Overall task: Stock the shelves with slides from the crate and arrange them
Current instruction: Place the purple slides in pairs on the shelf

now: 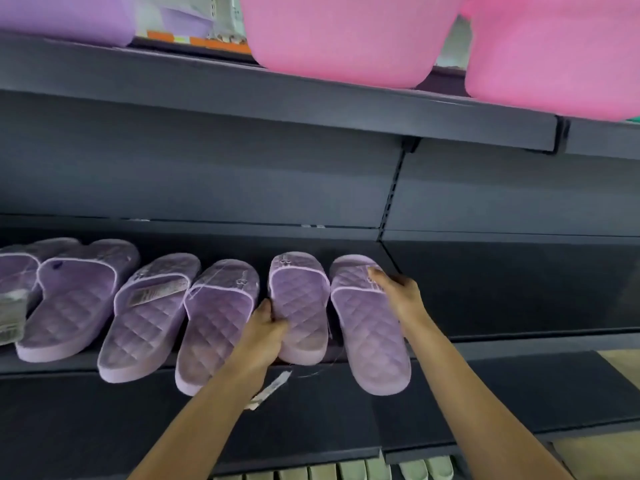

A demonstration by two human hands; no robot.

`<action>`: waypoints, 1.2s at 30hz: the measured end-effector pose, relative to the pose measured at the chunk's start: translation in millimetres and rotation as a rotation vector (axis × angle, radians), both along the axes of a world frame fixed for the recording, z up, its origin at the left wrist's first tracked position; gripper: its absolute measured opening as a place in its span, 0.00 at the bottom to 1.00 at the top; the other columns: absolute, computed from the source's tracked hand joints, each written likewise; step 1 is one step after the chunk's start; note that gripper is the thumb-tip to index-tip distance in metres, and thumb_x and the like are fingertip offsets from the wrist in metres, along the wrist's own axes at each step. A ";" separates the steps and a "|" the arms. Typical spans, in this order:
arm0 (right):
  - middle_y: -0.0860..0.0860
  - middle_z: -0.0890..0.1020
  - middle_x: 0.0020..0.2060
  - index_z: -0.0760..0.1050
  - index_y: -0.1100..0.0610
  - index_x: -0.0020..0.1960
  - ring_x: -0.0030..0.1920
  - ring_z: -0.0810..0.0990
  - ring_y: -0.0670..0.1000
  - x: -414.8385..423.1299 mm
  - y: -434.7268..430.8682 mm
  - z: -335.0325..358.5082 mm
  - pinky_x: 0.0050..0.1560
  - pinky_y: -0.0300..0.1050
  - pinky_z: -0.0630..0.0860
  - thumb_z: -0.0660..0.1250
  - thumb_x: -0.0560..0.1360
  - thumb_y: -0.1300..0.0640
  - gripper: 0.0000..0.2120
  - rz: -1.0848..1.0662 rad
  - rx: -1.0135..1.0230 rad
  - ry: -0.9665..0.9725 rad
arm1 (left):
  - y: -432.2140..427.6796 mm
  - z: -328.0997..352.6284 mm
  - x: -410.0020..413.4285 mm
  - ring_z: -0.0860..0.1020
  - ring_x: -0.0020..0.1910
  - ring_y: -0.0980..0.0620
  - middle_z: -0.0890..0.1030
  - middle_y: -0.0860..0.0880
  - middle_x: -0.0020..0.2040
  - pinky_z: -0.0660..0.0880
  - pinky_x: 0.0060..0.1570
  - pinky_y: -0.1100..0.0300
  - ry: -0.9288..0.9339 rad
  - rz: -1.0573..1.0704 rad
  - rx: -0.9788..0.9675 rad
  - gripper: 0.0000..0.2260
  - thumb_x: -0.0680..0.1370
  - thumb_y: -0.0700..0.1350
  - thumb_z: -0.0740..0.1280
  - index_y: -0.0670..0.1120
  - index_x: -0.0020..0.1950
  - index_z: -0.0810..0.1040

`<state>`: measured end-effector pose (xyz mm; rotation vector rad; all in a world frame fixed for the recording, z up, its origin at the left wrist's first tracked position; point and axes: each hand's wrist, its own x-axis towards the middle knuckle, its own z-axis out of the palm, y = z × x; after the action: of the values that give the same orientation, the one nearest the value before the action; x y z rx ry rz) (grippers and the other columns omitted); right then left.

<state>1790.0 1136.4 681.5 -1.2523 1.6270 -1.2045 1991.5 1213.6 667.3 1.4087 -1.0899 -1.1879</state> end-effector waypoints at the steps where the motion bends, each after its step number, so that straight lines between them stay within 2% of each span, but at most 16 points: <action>1: 0.48 0.79 0.34 0.76 0.51 0.36 0.38 0.77 0.48 1.1 -5.8 -2.6 0.45 0.45 0.73 0.68 0.74 0.51 0.09 -0.012 0.006 -0.003 | -4.0 -1.4 -1.6 0.77 0.49 0.49 0.78 0.48 0.47 0.75 0.50 0.58 -0.050 0.019 -0.026 0.11 0.75 0.32 0.59 0.46 0.51 0.73; 3: 0.52 0.80 0.34 0.79 0.58 0.38 0.38 0.78 0.51 1.1 -14.4 -8.0 0.43 0.46 0.72 0.67 0.74 0.52 0.11 -0.008 -0.036 0.050 | -8.6 -0.7 -6.0 0.74 0.41 0.54 0.74 0.52 0.42 0.69 0.37 0.68 -0.165 0.047 -0.090 0.14 0.74 0.29 0.58 0.46 0.53 0.70; 5: 0.59 0.81 0.40 0.79 0.65 0.45 0.43 0.79 0.56 1.6 -18.5 -12.7 0.45 0.47 0.72 0.65 0.75 0.54 0.12 0.034 -0.094 0.174 | -9.7 -3.2 -9.0 0.73 0.41 0.51 0.72 0.51 0.40 0.67 0.33 0.69 -0.212 0.068 -0.124 0.14 0.73 0.29 0.60 0.43 0.55 0.68; 6: 0.60 0.81 0.45 0.78 0.65 0.50 0.47 0.79 0.58 2.1 -19.5 -14.4 0.48 0.48 0.73 0.64 0.76 0.55 0.13 0.055 -0.102 0.230 | -8.4 -3.3 -10.6 0.73 0.42 0.51 0.73 0.52 0.42 0.67 0.34 0.69 -0.212 0.076 -0.128 0.15 0.73 0.30 0.62 0.43 0.57 0.68; 8: 0.58 0.79 0.54 0.76 0.60 0.58 0.54 0.78 0.57 2.6 -20.0 -17.3 0.55 0.49 0.73 0.61 0.78 0.52 0.15 0.093 -0.099 0.318 | -4.0 -2.5 -11.3 0.73 0.47 0.56 0.73 0.54 0.49 0.67 0.40 0.69 -0.210 0.071 -0.134 0.19 0.75 0.34 0.63 0.46 0.63 0.66; 10: 0.57 0.78 0.57 0.74 0.56 0.62 0.56 0.77 0.56 1.8 -15.5 -17.1 0.56 0.47 0.72 0.60 0.78 0.50 0.16 0.122 -0.116 0.394 | 0.4 -2.1 -9.4 0.67 0.56 0.58 0.68 0.55 0.59 0.64 0.51 0.67 -0.226 0.043 -0.157 0.25 0.76 0.37 0.63 0.46 0.72 0.61; 11: 0.56 0.77 0.58 0.74 0.55 0.63 0.56 0.77 0.55 1.0 -11.2 -17.0 0.55 0.45 0.72 0.59 0.79 0.50 0.16 0.137 -0.139 0.427 | 2.2 -1.6 -7.1 0.64 0.59 0.59 0.66 0.55 0.61 0.61 0.54 0.66 -0.259 0.016 -0.179 0.25 0.77 0.39 0.64 0.45 0.73 0.61; 13: 0.54 0.75 0.61 0.71 0.54 0.66 0.57 0.76 0.54 -0.2 3.0 -15.6 0.54 0.42 0.69 0.58 0.79 0.49 0.17 0.154 -0.172 0.473 | 6.8 -0.8 -0.4 0.62 0.60 0.60 0.65 0.53 0.63 0.58 0.56 0.69 -0.364 -0.044 -0.229 0.24 0.77 0.43 0.65 0.44 0.71 0.64; 15: 0.54 0.72 0.64 0.66 0.53 0.70 0.60 0.74 0.54 -1.2 20.4 -14.4 0.55 0.42 0.68 0.59 0.79 0.49 0.21 0.168 -0.199 0.545 | 12.5 -1.3 8.4 0.64 0.63 0.59 0.65 0.55 0.63 0.58 0.58 0.69 -0.420 -0.105 -0.249 0.22 0.77 0.41 0.65 0.46 0.71 0.65; 18: 0.56 0.69 0.66 0.61 0.52 0.73 0.62 0.73 0.57 -1.1 46.8 -15.8 0.55 0.47 0.71 0.61 0.78 0.49 0.26 0.178 -0.259 0.701 | 25.9 1.1 21.4 0.65 0.66 0.58 0.67 0.56 0.64 0.59 0.60 0.67 -0.476 -0.189 -0.271 0.20 0.78 0.42 0.64 0.50 0.70 0.66; 22: 0.56 0.67 0.67 0.61 0.54 0.73 0.63 0.71 0.58 1.2 88.4 -16.5 0.57 0.54 0.72 0.60 0.76 0.45 0.28 0.150 -0.263 0.712 | 44.5 8.1 38.7 0.70 0.61 0.57 0.72 0.54 0.62 0.61 0.54 0.71 -0.649 -0.130 -0.382 0.19 0.78 0.42 0.64 0.49 0.68 0.69; 25: 0.54 0.69 0.66 0.62 0.54 0.72 0.62 0.71 0.57 4.2 120.1 -17.6 0.57 0.56 0.73 0.62 0.76 0.46 0.27 0.134 -0.251 0.726 | 61.4 10.8 53.6 0.72 0.60 0.51 0.73 0.48 0.63 0.63 0.57 0.66 -0.708 -0.073 -0.431 0.18 0.77 0.41 0.65 0.46 0.67 0.71; 30: 0.53 0.71 0.65 0.65 0.55 0.70 0.61 0.72 0.56 11.1 168.2 -18.7 0.57 0.55 0.72 0.64 0.76 0.50 0.25 0.127 -0.279 0.765 | 84.5 3.2 79.1 0.73 0.60 0.47 0.74 0.47 0.63 0.66 0.58 0.61 -0.844 -0.110 -0.495 0.18 0.76 0.40 0.65 0.45 0.66 0.71; 34: 0.53 0.73 0.64 0.66 0.57 0.69 0.59 0.73 0.58 14.3 196.4 -18.7 0.54 0.56 0.74 0.65 0.76 0.49 0.25 0.151 -0.305 0.831 | 105.9 1.1 89.2 0.76 0.52 0.41 0.75 0.46 0.63 0.72 0.55 0.49 -0.966 -0.070 -0.495 0.18 0.75 0.39 0.67 0.44 0.64 0.73; 36: 0.53 0.73 0.64 0.65 0.56 0.70 0.59 0.74 0.58 14.7 207.6 -17.1 0.55 0.57 0.74 0.63 0.76 0.47 0.26 0.163 -0.315 0.856 | 116.7 -0.8 93.3 0.77 0.54 0.39 0.76 0.44 0.62 0.72 0.55 0.45 -1.045 -0.023 -0.509 0.18 0.73 0.38 0.69 0.43 0.63 0.75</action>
<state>1804.7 1344.1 664.4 -2.2687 1.8815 -0.8790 2084.8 1330.3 666.6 1.5882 -1.9337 -0.0525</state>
